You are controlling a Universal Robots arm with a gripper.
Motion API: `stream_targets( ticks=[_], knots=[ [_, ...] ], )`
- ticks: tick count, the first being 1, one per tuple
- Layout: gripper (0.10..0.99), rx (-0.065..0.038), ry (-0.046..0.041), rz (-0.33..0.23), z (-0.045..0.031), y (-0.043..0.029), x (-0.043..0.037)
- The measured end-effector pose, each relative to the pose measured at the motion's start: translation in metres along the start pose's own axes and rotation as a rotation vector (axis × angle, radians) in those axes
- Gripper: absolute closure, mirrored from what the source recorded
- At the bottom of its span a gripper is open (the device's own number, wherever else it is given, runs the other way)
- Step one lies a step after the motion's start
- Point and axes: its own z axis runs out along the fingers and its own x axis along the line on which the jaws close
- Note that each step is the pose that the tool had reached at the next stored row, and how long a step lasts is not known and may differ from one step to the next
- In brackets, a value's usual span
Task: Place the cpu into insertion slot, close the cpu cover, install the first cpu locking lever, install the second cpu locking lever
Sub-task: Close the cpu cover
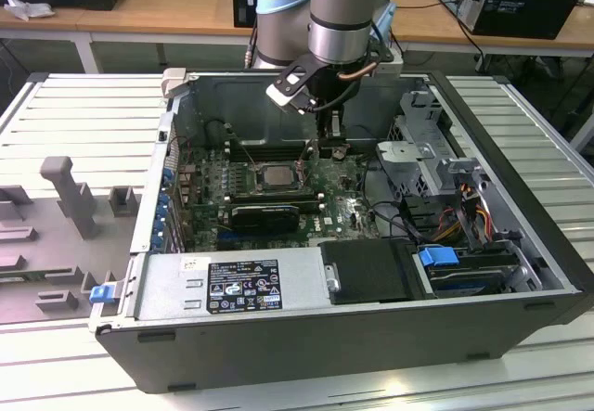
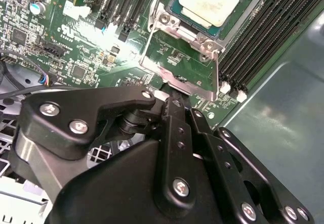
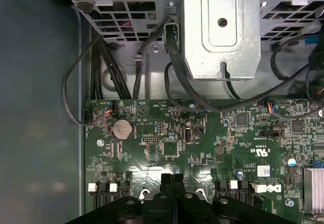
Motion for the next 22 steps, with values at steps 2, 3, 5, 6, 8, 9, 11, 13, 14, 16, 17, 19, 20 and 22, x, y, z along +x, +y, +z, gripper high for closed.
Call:
stream_targets(
  ticks=[2,3,5,6,8,9,11,13,14,16,17,19,20,22],
  knots=[
    [0.980,0.000,0.0000,0.000,0.0000,-0.0008,0.0000],
    [0.980,0.000,0.0000,0.000,-0.0001,-0.0014,0.0000],
    [0.980,0.000,0.0000,0.000,-0.0001,-0.0028,-0.0001],
    [0.980,0.000,0.0000,0.000,-0.0001,-0.0034,-0.0001],
    [0.980,0.000,0.0000,0.000,-0.0002,-0.0042,-0.0001],
    [0.980,0.000,0.0000,0.000,-0.0002,-0.0047,-0.0001],
    [0.980,0.000,0.0000,0.000,-0.0002,-0.0055,-0.0001],
    [0.980,0.000,0.0000,0.000,-0.0002,-0.0067,-0.0001],
    [0.980,0.000,0.0000,0.000,-0.0003,-0.0070,-0.0001],
    [0.980,0.000,-0.0001,0.000,-0.0003,-0.0079,-0.0001],
    [0.980,0.000,0.0000,0.000,-0.0003,-0.0086,-0.0002],
    [0.980,0.000,-0.0001,0.000,-0.0004,-0.0107,-0.0002],
    [0.980,0.000,0.0000,0.000,-0.0004,-0.0111,-0.0002],
    [0.980,0.000,0.0000,0.000,-0.0004,-0.0120,-0.0002]
  ],
)
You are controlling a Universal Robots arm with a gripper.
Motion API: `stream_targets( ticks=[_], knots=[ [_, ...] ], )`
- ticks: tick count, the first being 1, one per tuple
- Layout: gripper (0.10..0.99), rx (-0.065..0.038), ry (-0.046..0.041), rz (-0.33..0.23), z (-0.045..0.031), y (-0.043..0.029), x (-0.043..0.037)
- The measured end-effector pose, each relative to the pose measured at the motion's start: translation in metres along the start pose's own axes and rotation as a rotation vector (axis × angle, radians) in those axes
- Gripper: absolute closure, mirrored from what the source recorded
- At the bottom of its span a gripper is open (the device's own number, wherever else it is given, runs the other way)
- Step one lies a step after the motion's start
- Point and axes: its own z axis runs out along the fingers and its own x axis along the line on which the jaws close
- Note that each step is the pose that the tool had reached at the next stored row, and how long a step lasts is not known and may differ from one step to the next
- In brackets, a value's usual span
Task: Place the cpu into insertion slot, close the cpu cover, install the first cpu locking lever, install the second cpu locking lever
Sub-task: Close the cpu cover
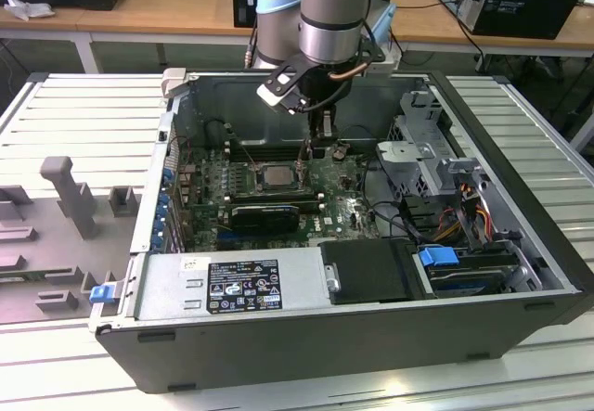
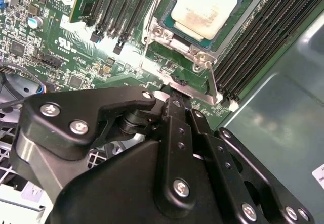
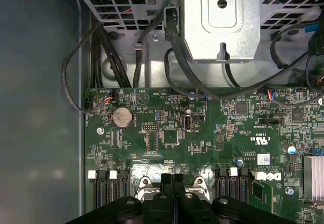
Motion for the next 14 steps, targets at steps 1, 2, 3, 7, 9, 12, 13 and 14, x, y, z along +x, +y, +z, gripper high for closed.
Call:
stream_targets(
  ticks=[1,2,3,7,9,12,13,14],
  knots=[
    [0.980,0.000,0.0000,0.000,0.0000,-0.0005,0.0000],
    [0.980,0.000,0.0000,0.000,0.0000,-0.0012,0.0000],
    [0.980,0.000,0.0001,0.000,-0.0001,-0.0016,0.0000],
    [0.980,0.000,0.0000,0.000,-0.0003,-0.0079,-0.0001],
    [0.980,0.000,0.0001,0.000,-0.0004,-0.0121,-0.0002],
    [0.980,0.000,0.0000,0.000,-0.0004,-0.0136,-0.0002],
    [0.980,0.000,-0.0001,0.000,-0.0004,-0.0145,-0.0003],
    [0.980,0.000,0.0001,0.000,-0.0004,-0.0159,-0.0003]
  ],
)
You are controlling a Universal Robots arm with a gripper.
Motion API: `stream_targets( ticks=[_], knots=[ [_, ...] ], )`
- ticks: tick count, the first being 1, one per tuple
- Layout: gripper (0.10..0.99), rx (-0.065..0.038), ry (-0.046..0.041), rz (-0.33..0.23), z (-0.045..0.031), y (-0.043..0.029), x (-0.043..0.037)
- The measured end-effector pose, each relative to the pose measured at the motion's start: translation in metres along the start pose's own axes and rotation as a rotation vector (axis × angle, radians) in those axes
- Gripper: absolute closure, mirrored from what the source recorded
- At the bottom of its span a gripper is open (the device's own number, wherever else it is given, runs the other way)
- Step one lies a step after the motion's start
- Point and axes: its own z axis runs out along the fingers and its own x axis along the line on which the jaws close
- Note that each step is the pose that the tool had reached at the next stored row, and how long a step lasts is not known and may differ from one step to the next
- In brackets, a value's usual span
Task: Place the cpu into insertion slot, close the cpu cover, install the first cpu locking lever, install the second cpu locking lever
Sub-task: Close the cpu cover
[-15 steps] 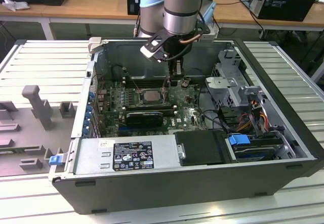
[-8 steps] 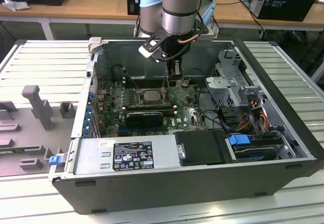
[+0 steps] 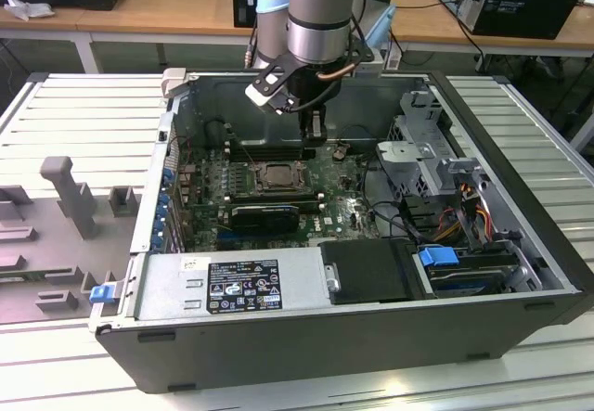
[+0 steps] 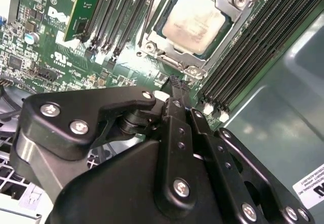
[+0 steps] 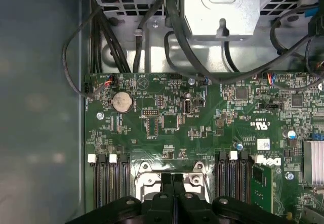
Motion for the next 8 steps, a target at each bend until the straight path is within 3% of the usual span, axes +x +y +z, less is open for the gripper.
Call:
stream_targets(
  ticks=[8],
  knots=[
    [0.980,0.000,-0.0001,0.000,-0.0002,-0.0069,-0.0001]
  ],
)
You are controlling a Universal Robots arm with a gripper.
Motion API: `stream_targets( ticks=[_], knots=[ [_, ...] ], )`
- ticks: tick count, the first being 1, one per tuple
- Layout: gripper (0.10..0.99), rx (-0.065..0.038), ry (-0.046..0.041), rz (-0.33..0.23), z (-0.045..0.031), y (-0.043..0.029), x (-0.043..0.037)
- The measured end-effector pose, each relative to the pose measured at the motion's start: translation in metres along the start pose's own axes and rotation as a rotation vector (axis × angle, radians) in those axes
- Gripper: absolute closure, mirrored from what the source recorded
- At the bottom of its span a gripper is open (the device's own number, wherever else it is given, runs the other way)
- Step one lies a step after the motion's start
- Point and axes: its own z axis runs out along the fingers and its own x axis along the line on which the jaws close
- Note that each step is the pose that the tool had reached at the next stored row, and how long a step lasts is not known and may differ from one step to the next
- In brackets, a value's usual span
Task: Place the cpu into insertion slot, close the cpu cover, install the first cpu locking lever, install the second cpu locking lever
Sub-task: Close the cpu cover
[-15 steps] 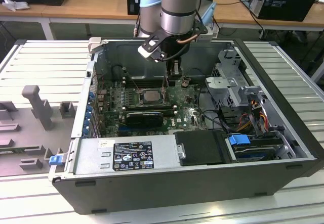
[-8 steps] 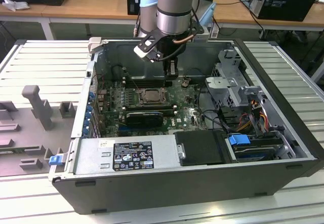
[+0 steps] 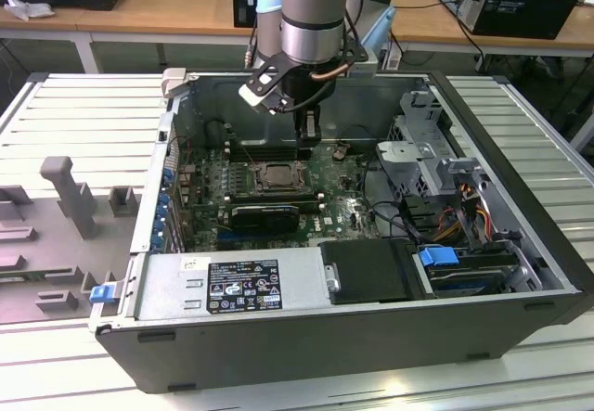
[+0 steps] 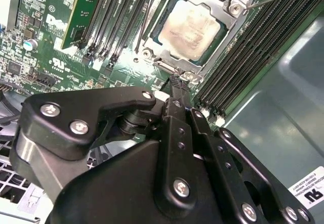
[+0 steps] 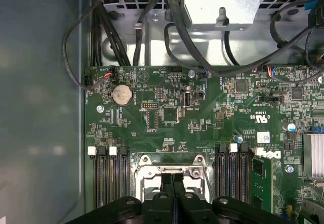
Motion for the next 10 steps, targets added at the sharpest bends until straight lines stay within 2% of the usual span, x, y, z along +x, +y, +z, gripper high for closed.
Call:
stream_targets(
  ticks=[10],
  knots=[
    [0.980,0.000,0.0000,0.000,0.0000,-0.0041,-0.0001]
  ],
)
